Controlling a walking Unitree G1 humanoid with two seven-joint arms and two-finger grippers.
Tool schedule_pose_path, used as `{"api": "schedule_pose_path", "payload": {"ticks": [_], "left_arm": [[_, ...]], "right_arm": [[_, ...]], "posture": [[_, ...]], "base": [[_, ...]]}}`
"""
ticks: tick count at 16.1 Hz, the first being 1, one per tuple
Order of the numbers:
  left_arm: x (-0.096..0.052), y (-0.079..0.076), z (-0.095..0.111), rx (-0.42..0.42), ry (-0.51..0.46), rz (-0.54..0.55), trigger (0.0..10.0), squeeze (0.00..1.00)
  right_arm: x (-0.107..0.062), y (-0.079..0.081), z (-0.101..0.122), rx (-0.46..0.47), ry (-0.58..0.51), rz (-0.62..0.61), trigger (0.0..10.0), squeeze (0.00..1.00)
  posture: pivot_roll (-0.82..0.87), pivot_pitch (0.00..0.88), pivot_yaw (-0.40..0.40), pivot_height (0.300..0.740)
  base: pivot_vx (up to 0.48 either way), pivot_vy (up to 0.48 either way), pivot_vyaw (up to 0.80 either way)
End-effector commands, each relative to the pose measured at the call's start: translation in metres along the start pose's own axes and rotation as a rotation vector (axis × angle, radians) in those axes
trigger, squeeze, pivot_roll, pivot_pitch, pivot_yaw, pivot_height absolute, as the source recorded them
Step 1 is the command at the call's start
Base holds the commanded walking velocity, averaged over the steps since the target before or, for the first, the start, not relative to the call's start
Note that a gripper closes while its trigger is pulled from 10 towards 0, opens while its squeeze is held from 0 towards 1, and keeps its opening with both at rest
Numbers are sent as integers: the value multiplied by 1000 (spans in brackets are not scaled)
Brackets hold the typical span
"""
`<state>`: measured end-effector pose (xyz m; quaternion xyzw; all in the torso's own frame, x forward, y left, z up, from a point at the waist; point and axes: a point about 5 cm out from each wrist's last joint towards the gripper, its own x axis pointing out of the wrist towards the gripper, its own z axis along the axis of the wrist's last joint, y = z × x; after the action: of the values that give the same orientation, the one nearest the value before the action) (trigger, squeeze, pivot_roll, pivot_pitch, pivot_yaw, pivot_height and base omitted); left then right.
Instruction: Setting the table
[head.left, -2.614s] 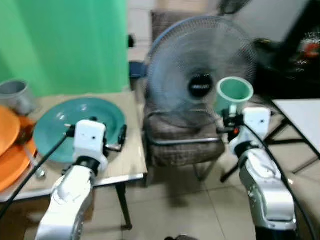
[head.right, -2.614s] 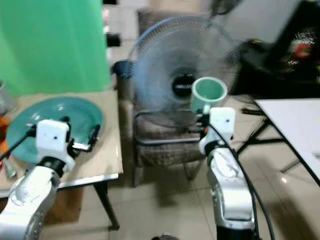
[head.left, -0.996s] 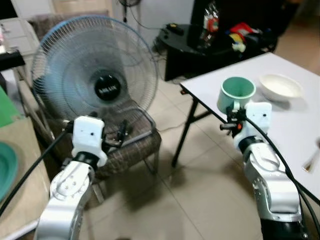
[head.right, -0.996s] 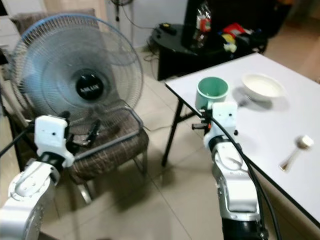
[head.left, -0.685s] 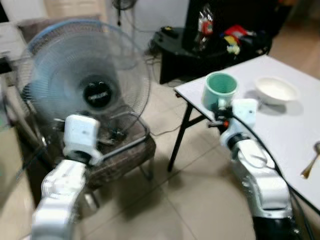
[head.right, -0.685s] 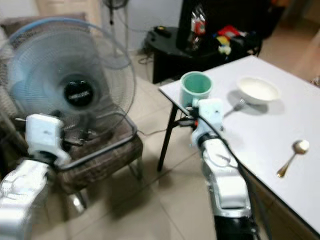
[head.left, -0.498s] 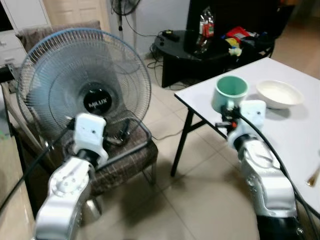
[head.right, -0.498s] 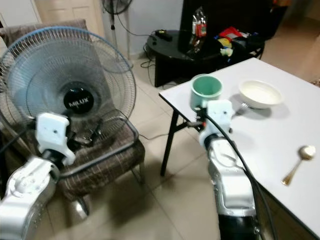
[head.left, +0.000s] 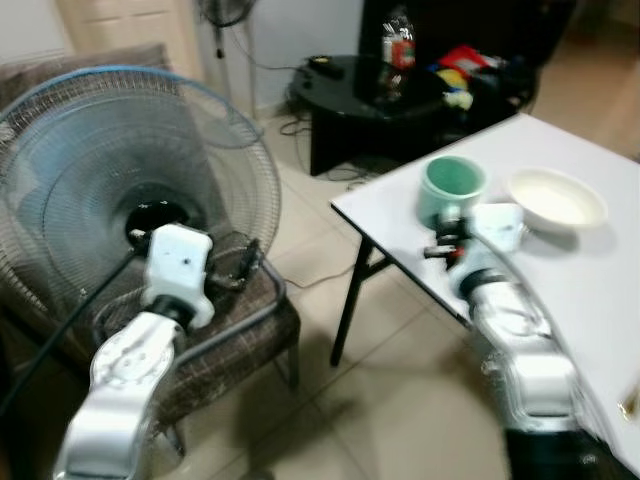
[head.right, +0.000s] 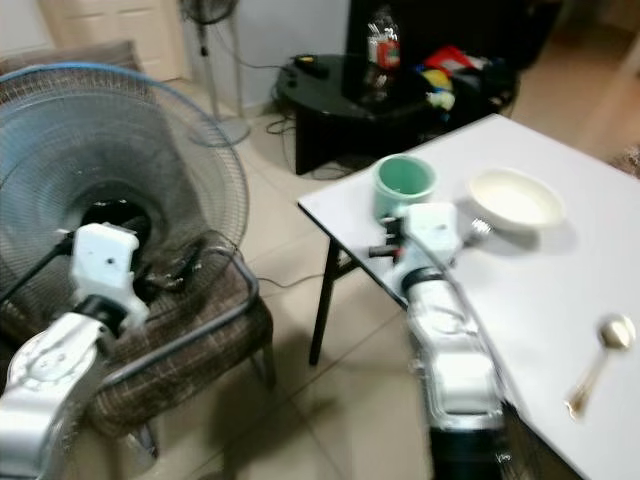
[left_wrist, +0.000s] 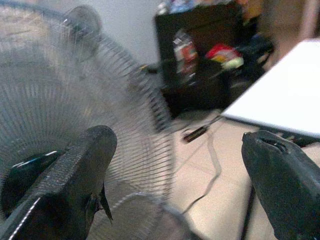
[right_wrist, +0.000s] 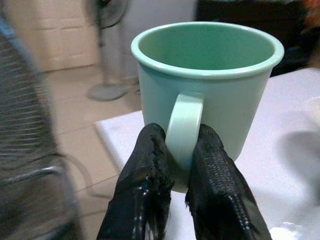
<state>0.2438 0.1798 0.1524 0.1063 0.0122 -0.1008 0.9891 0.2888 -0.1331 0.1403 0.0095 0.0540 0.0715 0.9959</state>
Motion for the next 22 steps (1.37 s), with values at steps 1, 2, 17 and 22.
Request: {"api": "schedule_pose_path", "payload": {"ticks": [1,2,17,22], "left_arm": [[3,-3,5,-3,-15,-29,10000,0],[3,-3,5,3,-14,-38,10000,0],[6,-7,5,28,3,-133,10000,0],[3,-10,7,8,-16,-216,10000,0]], "right_arm": [[-1,-7,3,-3,-19,-23,10000,0],[-1,-6,2,1,-15,-21,10000,0],[4,-3,-4,-33,23,9,10000,0],[5,2,-2,-40,7,58,10000,0]], "posture": [[120,0,13,740],[121,0,17,740],[121,0,33,740],[122,0,30,740]], "base": [[364,0,0],[364,0,0],[274,0,-272],[0,0,0]]}}
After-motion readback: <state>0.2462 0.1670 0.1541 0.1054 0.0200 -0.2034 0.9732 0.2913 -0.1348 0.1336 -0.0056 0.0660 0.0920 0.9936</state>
